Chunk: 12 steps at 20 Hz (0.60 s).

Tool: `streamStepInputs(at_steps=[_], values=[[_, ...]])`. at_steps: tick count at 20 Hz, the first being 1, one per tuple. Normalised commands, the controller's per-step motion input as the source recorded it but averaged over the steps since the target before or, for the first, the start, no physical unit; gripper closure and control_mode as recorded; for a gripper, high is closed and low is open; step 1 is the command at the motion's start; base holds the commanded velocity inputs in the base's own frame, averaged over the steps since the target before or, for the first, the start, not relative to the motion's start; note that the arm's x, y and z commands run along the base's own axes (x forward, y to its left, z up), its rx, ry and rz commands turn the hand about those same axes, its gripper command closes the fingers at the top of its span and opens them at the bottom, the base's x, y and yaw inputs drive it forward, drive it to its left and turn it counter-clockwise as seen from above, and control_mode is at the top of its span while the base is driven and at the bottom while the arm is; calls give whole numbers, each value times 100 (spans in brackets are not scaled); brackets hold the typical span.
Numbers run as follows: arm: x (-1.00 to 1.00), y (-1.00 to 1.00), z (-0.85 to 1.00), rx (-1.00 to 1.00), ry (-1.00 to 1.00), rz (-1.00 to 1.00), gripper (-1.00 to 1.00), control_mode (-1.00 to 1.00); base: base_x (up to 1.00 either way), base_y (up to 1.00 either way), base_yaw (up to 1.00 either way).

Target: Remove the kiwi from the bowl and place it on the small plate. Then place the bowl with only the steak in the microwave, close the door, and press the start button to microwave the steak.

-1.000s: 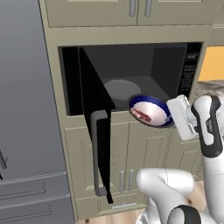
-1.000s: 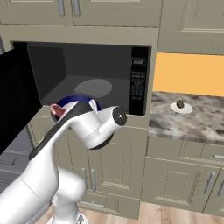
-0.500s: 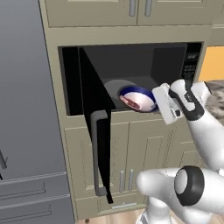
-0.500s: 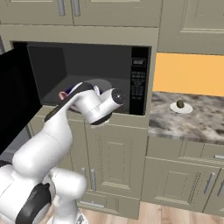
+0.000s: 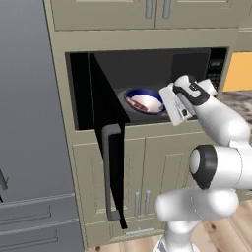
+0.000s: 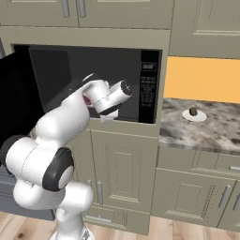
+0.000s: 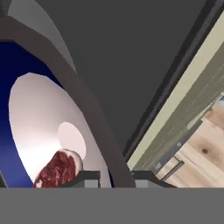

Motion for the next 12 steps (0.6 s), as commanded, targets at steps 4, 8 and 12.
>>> streamStepInputs(at_steps=[4,8,12], values=[[82,7,-3,0,8,0,100,-100,0,0,0],[76,19,-23,0,10,0,100,-100,0,0,0],[62,21,-44,-2,8,0,100,-100,0,0,0]])
